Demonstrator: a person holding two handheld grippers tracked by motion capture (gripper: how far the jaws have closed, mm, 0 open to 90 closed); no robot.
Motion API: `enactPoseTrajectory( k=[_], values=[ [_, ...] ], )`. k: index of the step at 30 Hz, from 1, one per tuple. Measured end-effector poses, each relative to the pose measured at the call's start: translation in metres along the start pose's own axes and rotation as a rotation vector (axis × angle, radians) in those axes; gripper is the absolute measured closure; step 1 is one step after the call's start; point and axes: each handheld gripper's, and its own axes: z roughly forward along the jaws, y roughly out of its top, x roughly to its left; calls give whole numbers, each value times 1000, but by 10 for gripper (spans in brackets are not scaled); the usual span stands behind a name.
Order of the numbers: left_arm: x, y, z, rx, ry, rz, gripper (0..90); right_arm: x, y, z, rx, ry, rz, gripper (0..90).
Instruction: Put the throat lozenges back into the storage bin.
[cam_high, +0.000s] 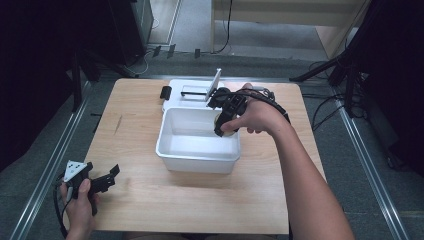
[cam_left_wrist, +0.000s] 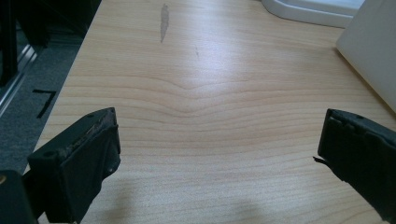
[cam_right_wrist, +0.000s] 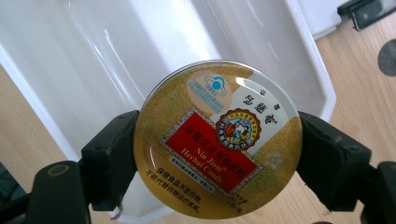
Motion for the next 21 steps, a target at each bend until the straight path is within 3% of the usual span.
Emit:
enactPoseTrajectory(
  k=[11,21],
  values=[
    [1,0,0,-3,-4,-7,0,1,2,20,-11,19,-59,203],
    [1,0,0,-6,-4,-7,0,-5,-9,42,-4,35,-70,203]
  ],
)
